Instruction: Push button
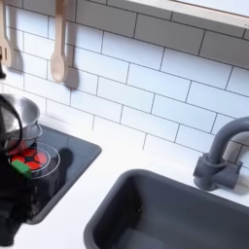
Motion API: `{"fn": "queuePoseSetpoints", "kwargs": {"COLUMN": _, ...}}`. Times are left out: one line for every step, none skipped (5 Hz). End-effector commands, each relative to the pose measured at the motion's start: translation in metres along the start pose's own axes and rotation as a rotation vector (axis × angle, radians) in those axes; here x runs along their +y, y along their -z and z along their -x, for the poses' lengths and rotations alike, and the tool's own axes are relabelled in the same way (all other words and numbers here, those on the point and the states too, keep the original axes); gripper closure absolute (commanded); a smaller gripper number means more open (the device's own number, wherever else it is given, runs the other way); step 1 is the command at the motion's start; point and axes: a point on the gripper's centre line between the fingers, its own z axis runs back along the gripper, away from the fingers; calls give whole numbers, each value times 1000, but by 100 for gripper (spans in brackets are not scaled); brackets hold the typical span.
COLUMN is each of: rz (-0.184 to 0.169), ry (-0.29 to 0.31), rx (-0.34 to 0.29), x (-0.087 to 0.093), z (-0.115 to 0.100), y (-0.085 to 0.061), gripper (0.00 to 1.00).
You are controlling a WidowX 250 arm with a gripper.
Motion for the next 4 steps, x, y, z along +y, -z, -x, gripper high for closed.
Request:
{"fn": "queuePoseSetpoints", "kwargs": {"rz": -11, "ry": -46, "rx": -106, "x": 16, "z": -28, "y": -7, "gripper": 0}}
{"fn": "queuePoseSetpoints", "kwargs": {"rz": -16, "ry": -55, "rx": -152, "x": 25, "z": -40, "y": -10, "gripper": 0}}
{"fn": "queuePoseSetpoints", "kwargs": {"rz": -21, "ry": -74, "rx": -202, "x": 34, "z": -53, "y": -15, "gripper": 0}}
{"fn": "queuePoseSetpoints", "kwargs": {"rz": -31, "ry": -77, "rx": -242, "x": 40, "z": -67, "y": -18, "gripper": 0}}
